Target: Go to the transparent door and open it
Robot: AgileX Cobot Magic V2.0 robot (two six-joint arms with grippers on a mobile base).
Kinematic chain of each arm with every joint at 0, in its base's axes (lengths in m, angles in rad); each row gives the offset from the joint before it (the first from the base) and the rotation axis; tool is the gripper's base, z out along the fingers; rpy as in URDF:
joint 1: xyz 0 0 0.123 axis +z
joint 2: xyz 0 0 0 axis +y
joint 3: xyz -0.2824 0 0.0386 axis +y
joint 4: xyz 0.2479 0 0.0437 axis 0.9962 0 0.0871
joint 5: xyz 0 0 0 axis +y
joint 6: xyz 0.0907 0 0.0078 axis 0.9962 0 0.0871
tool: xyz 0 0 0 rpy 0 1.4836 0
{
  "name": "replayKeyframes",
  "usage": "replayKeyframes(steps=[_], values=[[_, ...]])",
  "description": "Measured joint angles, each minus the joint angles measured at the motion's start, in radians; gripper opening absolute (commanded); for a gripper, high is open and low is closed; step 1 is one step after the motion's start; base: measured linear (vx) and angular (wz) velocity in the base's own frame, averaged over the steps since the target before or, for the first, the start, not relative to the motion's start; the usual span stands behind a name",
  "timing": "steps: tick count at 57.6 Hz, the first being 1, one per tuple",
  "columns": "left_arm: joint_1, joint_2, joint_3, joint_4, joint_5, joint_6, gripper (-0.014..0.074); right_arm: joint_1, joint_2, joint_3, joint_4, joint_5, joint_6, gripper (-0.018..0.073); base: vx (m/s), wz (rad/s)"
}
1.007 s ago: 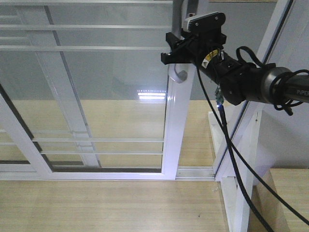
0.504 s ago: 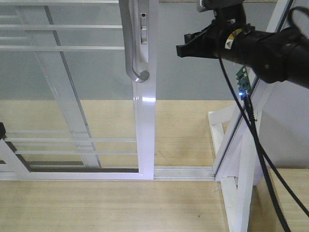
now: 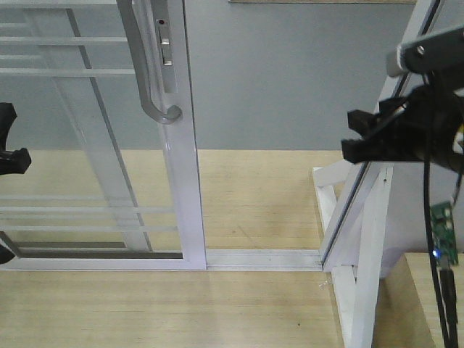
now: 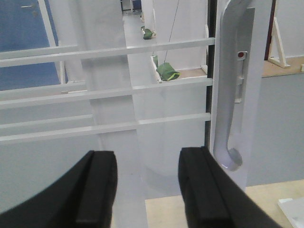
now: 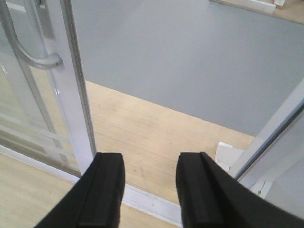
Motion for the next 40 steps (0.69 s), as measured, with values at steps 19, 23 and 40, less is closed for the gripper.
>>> replayKeyframes(steps=[19, 23, 40], values=[[-0.011, 0.316, -0.257, 0.202, -0.031, -0.085, 0.0499, -0.003, -0.26, 0.151, -0.022, 0.051, 0.036, 0.0347, 0.0, 0.0], [-0.011, 0.399, -0.324, 0.203, -0.043, -0.092, 0.0504, -0.003, -0.282, 0.154, -0.025, 0.074, 0.037, 0.0347, 0.0, 0.0], [-0.011, 0.639, -0.516, 0.208, -0.123, -0.167, 0.0504, -0.003, -0.296, 0.154, -0.106, 0.112, 0.039, 0.0347, 0.0, 0.0]])
